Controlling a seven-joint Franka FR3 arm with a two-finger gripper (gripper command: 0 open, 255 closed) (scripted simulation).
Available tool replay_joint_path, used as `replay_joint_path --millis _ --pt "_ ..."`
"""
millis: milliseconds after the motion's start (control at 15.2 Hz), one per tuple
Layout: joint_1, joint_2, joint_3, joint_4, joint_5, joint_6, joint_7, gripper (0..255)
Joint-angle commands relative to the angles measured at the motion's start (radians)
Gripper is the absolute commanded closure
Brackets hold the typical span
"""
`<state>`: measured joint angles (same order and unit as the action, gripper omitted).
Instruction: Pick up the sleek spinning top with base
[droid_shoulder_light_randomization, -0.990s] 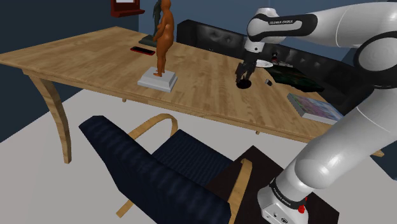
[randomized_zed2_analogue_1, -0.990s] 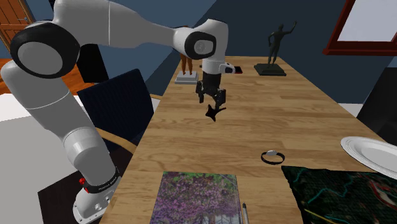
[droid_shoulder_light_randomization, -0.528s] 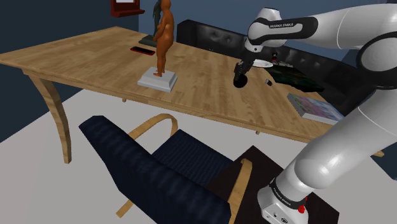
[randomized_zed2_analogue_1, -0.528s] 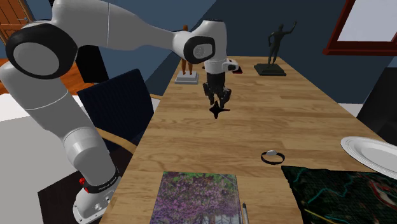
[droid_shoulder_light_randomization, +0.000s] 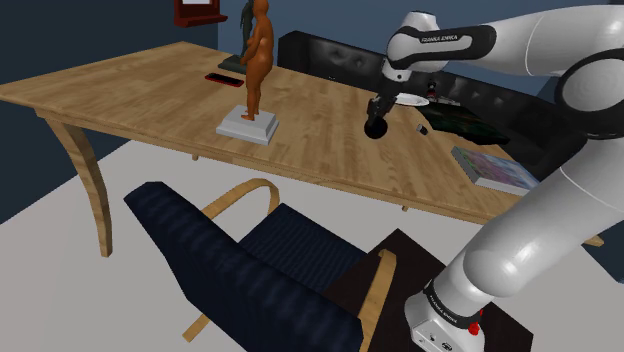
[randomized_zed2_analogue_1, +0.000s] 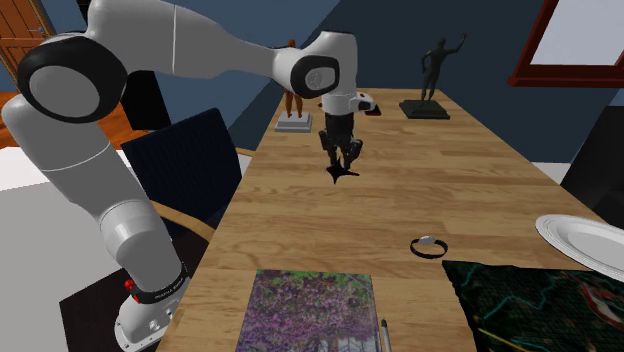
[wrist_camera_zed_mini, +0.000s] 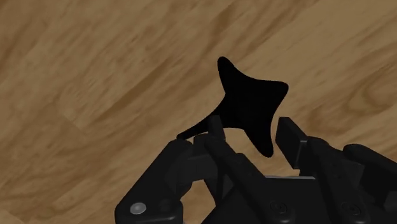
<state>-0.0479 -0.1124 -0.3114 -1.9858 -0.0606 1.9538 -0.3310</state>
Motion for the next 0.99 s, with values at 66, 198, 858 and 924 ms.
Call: replay_joint_path --millis 66,198,858,924 --pt "0.003 0.005 0.004 0.029 0.005 -0.209 -0.002 255" --pt "0.004 0.003 0.005 0.054 0.004 -0.236 -0.002 255" --pt "0.006 0.005 0.006 0.179 0.006 -0.359 -0.005 255" --pt "0.006 0.005 0.006 0.18 0.006 -0.359 -0.005 255"
